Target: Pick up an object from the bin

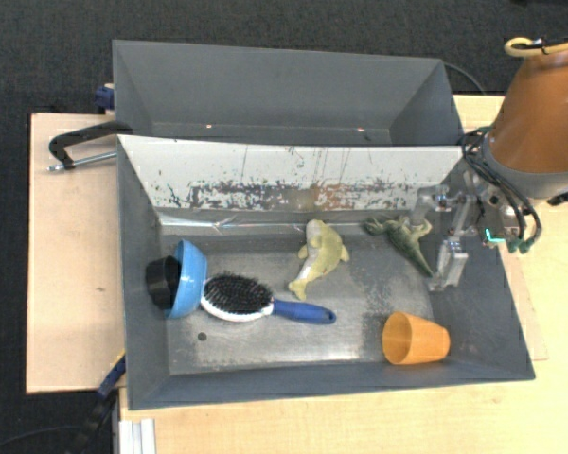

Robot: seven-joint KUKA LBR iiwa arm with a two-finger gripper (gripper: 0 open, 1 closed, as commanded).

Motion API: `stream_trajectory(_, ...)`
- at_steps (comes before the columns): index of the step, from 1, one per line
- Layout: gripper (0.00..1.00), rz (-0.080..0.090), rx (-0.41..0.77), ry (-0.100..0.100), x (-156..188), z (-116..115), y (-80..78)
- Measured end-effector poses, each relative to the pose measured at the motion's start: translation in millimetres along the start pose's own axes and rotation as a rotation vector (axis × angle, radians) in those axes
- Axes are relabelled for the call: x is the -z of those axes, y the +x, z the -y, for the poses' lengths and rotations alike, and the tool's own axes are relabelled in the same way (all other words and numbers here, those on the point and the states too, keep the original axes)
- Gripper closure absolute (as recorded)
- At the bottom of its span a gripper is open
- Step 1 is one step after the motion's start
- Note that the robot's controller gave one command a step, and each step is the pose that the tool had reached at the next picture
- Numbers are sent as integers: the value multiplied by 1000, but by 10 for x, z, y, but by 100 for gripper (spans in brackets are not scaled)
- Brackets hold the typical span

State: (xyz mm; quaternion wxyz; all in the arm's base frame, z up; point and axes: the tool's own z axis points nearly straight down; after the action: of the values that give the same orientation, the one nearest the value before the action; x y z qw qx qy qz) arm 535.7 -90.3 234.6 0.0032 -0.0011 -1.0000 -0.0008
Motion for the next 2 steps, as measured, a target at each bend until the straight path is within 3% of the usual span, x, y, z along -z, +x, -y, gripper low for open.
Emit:
stream_trajectory(1, 0, -1, -114, -1, -716, 54, 364)
stream_trajectory(2, 0, 6, 183, -5, -1540, -144, 360)
